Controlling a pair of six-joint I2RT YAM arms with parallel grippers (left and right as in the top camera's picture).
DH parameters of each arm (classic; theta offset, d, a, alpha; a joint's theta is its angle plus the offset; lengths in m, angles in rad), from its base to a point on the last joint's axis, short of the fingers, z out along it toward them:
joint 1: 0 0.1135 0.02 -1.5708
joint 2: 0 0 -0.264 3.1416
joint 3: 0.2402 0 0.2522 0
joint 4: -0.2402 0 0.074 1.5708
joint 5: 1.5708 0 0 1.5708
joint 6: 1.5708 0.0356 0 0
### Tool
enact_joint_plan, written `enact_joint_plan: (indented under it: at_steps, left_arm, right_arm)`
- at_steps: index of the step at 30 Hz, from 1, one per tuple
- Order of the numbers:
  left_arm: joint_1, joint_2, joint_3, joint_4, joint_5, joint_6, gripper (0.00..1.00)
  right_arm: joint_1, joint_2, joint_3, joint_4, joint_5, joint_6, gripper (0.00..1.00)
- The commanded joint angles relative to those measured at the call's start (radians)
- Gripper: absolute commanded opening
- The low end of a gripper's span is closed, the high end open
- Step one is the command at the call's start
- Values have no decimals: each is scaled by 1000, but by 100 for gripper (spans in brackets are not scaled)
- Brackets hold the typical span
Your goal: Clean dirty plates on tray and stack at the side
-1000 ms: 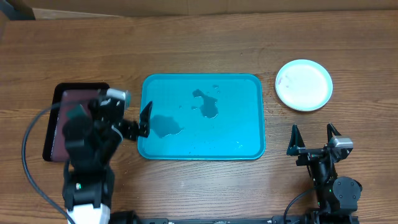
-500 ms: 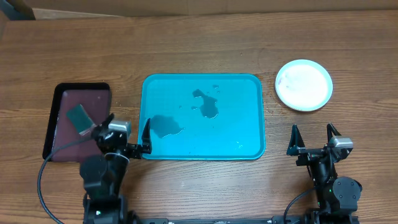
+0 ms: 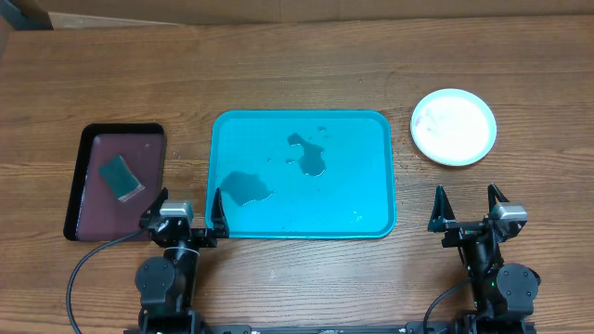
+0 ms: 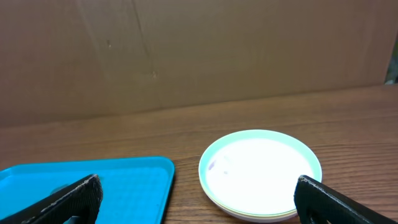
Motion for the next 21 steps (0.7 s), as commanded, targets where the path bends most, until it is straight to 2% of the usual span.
enact_joint_plan:
  at_steps: [1, 7, 21]
  left_arm:
    - [-12, -46, -5, -22, -56, -21, 99]
    - [-14, -127, -5, -197, -56, -22, 100]
    - [-81, -191, -5, -192, -58, 25, 100]
  right_arm:
    - [-8, -12, -10, 5, 9, -4, 100]
    - [-8, -12, -10, 5, 9, -4, 100]
    - [-8, -12, -10, 5, 9, -4, 100]
